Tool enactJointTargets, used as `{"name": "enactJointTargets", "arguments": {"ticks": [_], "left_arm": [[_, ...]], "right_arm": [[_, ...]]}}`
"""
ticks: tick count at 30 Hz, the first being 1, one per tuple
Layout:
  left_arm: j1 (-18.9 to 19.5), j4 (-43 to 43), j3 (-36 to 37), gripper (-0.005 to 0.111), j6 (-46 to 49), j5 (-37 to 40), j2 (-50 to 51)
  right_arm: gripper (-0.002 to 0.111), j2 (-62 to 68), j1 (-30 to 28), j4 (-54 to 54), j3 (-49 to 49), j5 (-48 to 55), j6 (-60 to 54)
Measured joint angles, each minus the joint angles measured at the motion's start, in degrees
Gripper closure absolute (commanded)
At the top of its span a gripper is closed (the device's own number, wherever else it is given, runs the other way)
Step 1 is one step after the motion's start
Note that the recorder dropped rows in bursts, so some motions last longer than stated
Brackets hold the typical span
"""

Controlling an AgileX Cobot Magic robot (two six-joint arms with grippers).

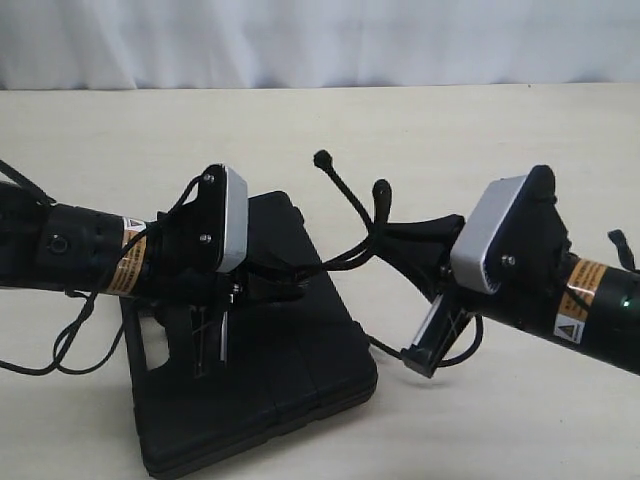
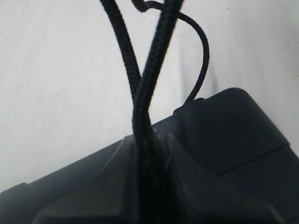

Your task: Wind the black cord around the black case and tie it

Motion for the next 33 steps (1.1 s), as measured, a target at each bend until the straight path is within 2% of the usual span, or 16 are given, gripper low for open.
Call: {"name": "enactJointTargets", "arguments": {"ticks": [3,10,17,24,27,29,30,32,33], "left_arm": [[0.0,-0.7,0.0,0.098,0.0,0.7,0.0],[0.0,-3.2,0.0,0.063,0.0,2.0,0.0],[0.0,-13.4,0.0,0.045,1.7,1.5,0.0],[0.0,-15.7,0.0,0.045,1.3,-4.0,-2.8],[0.0,-16.4,0.0,0.045,-3.7,-6.3,-8.0],[0.0,-20.4,-0.1,0.046,-8.9,-7.1,-10.4],[0.0,-21.4,-0.5,0.051,-10.9,-6.9,-10.7],[0.0,-19.5,-4.0,0.059,-21.7,-5.0,-10.2],[0.0,-15.3,-7.0,0.061,-30.6,-5.1,-9.1]], "right_arm": [[0.104,0.2,1.7,1.3,-1.0,0.0,0.1],[0.104,0.4,2.3,9.8,-1.0,0.0,0.2],[0.104,0.4,2.3,10.7,-1.0,0.0,0.3],[0.104,0.4,2.3,10.8,-1.0,0.0,2.3],[0.104,0.4,2.3,10.8,-1.0,0.0,2.8],[0.104,0.4,2.3,10.8,-1.0,0.0,2.8],[0.104,0.4,2.3,11.0,-1.0,0.0,2.8],[0.104,0.4,2.3,11.0,-1.0,0.0,2.8],[0.104,0.4,2.3,11.0,-1.0,0.0,2.8]]}}
